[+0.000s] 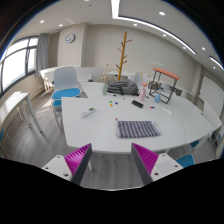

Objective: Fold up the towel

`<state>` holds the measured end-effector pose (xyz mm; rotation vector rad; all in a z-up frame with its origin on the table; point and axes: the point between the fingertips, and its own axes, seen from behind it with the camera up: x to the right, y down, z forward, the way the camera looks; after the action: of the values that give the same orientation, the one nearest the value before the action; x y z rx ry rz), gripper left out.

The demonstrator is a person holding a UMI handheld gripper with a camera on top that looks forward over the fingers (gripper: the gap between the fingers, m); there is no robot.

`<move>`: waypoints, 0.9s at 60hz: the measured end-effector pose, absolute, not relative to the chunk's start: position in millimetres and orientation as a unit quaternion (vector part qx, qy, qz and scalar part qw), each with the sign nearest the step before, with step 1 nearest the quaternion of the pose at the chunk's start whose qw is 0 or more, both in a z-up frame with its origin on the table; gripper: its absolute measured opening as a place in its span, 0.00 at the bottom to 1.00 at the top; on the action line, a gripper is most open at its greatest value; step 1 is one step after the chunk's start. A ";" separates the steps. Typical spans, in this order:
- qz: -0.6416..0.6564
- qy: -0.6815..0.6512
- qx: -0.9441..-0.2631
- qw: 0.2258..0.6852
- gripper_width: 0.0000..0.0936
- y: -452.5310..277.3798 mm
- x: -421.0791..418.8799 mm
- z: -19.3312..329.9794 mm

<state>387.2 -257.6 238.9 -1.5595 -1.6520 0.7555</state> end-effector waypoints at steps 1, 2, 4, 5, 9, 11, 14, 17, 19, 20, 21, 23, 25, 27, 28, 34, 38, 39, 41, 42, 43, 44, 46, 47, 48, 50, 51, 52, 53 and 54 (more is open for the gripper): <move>0.294 -0.644 -0.605 0.365 0.91 -257.8 386.7 238.2; 0.293 -0.645 -0.604 0.365 0.91 -257.8 385.7 237.6; 0.292 -0.646 -0.603 0.366 0.91 -256.5 382.5 235.6; 0.290 -0.646 -0.602 0.367 0.91 -255.2 379.8 234.4; 0.289 -0.647 -0.601 0.369 0.91 -245.8 358.5 215.5; 0.287 -0.648 -0.601 0.369 0.91 -242.5 349.7 208.3; 0.282 -0.651 -0.600 0.369 0.91 -243.3 337.6 200.1; 0.284 -0.654 -0.596 0.368 0.91 -235.6 320.8 185.5; 0.283 -0.655 -0.596 0.368 0.91 -230.9 308.4 176.6; 0.283 -0.655 -0.596 0.368 0.91 -228.7 301.7 172.1; 0.284 -0.655 -0.595 0.368 0.91 -227.2 295.2 167.9; 0.285 -0.656 -0.594 0.368 0.91 -227.5 284.8 162.3; 0.290 -0.656 -0.593 0.366 0.91 -224.9 271.6 153.7; 0.296 -0.655 -0.591 0.365 0.91 -222.2 257.8 145.1; 0.298 -0.655 -0.591 0.365 0.91 -220.9 250.6 140.3; 0.302 -0.651 -0.593 0.364 0.91 -214.8 209.2 114.0; 0.301 -0.651 -0.593 0.367 0.91 -208.2 179.7 97.1; 0.301 -0.651 -0.592 0.368 0.91 -206.6 172.1 92.1; 0.300 -0.652 -0.592 0.367 0.91 -203.7 156.8 80.4; 0.300 -0.653 -0.592 0.366 0.91 -202.3 149.7 74.3; 0.299 -0.653 -0.592 0.365 0.91 -200.9 142.8 67.9; 0.299 -0.653 -0.594 0.364 0.91 -199.5 135.8 61.8; 0.297 -0.653 -0.596 0.361 0.91 -196.9 122.3 51.2; 0.297 -0.653 -0.597 0.359 0.91 -195.8 115.7 45.7; 0.297 -0.653 -0.598 0.356 0.91 -195.3 109.3 40.2; 0.298 -0.655 -0.599 0.352 0.91 -194.6 96.7 29.9; 0.297 -0.655 -0.599 0.351 0.90 -193.3 90.3 24.3; 0.296 -0.656 -0.599 0.351 0.90 -191.9 84.3 19.7; 0.294 -0.656 -0.600 0.350 0.90 -190.5 79.0 15.0; 0.293 -0.657 -0.601 0.348 0.90 -189.8 73.9 10.7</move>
<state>73.9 -189.8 10.7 -1.5585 -1.7032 0.7592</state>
